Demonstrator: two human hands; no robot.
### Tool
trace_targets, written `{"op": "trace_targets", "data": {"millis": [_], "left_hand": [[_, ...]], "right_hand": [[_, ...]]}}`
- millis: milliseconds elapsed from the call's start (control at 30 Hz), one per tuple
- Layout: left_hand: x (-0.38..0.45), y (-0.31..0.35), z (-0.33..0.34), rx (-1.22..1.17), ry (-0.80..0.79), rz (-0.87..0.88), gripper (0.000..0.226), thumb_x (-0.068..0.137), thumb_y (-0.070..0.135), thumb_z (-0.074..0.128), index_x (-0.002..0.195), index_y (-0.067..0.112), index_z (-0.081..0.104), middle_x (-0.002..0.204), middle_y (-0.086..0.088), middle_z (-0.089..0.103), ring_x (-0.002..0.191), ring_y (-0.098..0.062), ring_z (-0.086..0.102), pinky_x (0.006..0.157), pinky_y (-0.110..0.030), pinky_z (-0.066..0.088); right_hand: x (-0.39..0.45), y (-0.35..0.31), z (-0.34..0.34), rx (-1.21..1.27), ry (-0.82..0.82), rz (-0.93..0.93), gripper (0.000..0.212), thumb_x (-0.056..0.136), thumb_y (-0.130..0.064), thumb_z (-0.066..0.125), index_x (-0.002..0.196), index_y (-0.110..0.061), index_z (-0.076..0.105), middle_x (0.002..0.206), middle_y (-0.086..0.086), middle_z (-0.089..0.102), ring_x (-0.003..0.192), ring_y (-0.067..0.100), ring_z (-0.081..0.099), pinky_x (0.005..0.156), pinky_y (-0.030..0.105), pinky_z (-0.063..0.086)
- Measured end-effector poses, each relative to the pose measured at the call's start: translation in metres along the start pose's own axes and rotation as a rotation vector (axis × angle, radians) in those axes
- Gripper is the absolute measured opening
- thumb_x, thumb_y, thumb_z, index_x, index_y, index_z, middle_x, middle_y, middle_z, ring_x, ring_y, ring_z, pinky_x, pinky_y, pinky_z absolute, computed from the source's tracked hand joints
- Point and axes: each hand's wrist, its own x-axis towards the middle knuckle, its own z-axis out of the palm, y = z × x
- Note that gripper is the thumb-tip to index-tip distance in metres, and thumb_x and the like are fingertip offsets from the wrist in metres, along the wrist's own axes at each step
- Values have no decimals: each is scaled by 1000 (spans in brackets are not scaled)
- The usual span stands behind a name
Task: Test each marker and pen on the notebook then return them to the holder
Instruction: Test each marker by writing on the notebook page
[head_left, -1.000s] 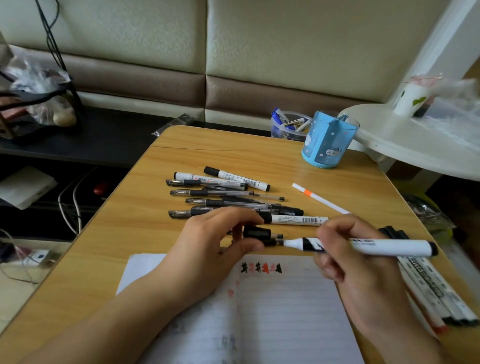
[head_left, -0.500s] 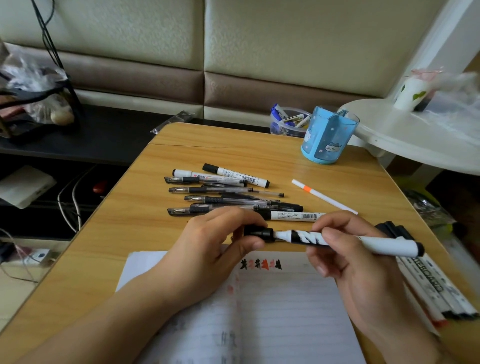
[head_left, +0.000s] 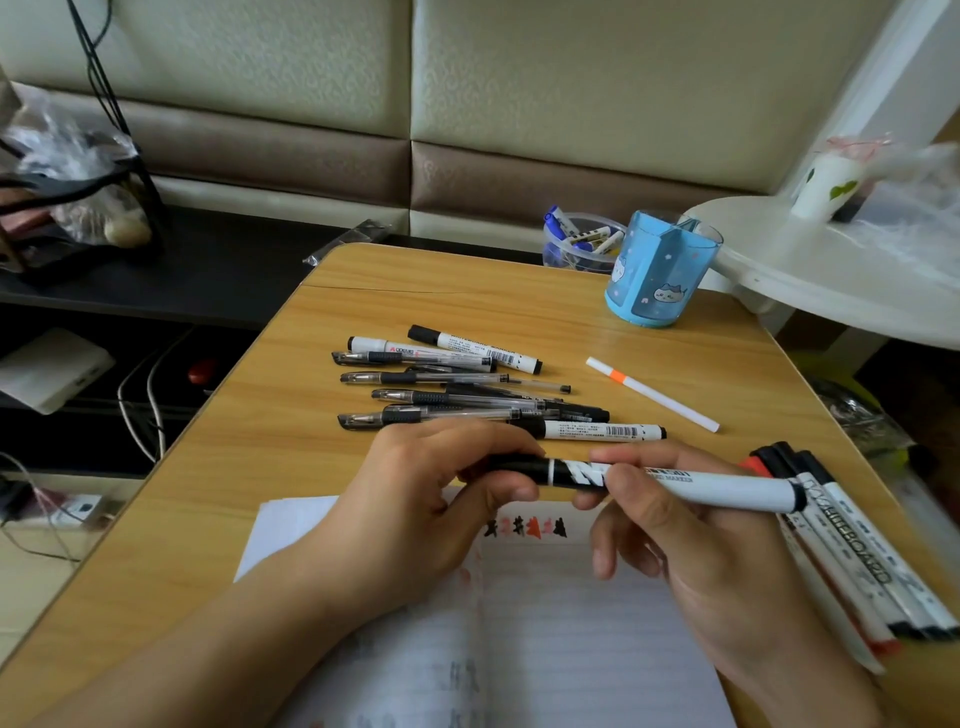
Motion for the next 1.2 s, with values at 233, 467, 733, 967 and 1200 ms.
{"op": "trace_targets", "data": {"millis": [233,467,733,967,1200], "left_hand": [[1,10,-1,-50,6,-5,20,92,24,58,99,12,72,77,14,63,63,2,56,61,-14,42],[2,10,-2,-31,-64,-35,20,91,26,57,99,16,73,79,15,65,69,-6,62,61,-22,48],[4,-11,-3,146,3,-15,24,88,35,59,105,20,69,90,15,69,79,2,63,64,-23,53],[2,-15,2,388,-68,34,39,90,43,53,116,17,67,108,8,66,93,-5,63,76,-23,55],[30,-11,1,931,-373,-11,33,94,51,43,119,33,55,100,10,66,59,-6,60,43,-20,49]], "right_hand": [[-3,1,3,17,2,-46,40,66,-57,78,88,-24,76,75,16,71,42,24,61,39,20,33],[-1,2,1,-62,-54,-76,28,73,-42,77,91,-20,76,74,17,72,46,24,60,48,13,44],[8,-5,-31,-104,41,-89,18,77,-15,67,93,-20,61,71,13,67,56,23,57,50,28,47],[10,-6,-35,-119,108,-114,15,79,-9,68,91,-11,58,70,12,67,55,20,58,52,27,49],[-6,-41,-70,-88,180,-185,6,90,-5,64,94,-4,60,65,8,65,55,26,55,51,32,47]]}}
